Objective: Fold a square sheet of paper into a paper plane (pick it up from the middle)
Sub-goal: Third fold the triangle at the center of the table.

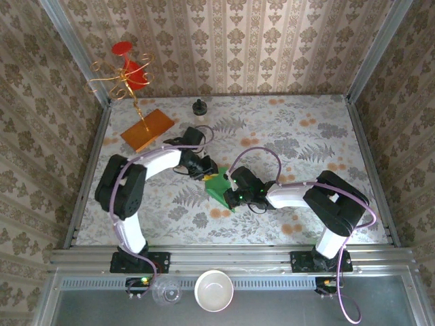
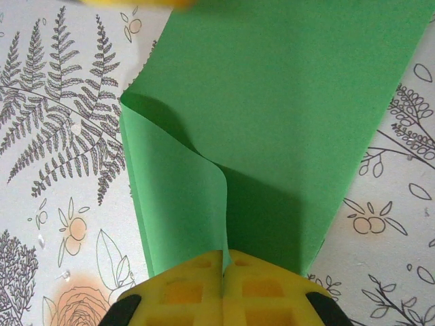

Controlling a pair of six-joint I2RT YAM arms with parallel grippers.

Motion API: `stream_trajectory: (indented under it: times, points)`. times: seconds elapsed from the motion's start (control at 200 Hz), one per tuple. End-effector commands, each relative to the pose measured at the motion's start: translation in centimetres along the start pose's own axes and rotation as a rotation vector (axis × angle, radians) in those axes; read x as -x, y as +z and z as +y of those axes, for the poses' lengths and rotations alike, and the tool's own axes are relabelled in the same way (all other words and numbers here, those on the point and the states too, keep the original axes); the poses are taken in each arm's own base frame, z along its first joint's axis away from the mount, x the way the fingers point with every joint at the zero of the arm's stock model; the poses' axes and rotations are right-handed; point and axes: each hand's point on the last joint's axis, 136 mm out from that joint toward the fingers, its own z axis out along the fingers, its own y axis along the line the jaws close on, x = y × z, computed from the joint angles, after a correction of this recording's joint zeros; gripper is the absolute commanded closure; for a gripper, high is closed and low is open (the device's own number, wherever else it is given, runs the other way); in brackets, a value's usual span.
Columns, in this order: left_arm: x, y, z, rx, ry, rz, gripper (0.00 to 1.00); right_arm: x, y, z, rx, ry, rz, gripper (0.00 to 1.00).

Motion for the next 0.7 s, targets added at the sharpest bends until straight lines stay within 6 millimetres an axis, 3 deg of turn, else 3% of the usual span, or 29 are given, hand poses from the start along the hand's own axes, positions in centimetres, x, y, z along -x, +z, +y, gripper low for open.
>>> stream_trajectory:
  times: [0.0,0.24,0.475,0.695]
  points:
    - [0.8,-2.4,0.1,-0.045,-0.081,-0.088,0.70,-1.9,0.8,-0.7,-0.017,0.025,0.084,1.00]
    - [-1.5,-3.5,0.4,-0.122,-0.177,-0.126,0.75,-1.7,0.9,0.1,0.024,0.030,0.097,1.00]
    - [-4.4,-1.4,0.7,-0.123,-0.221,-0.079,0.84,-1.7,1.2,0.6,0.050,0.042,0.122,1.00]
    - [-5.0,0.3,0.3,-0.126,-0.238,-0.049,0.88,-1.7,1.5,0.6,0.055,0.043,0.133,1.00]
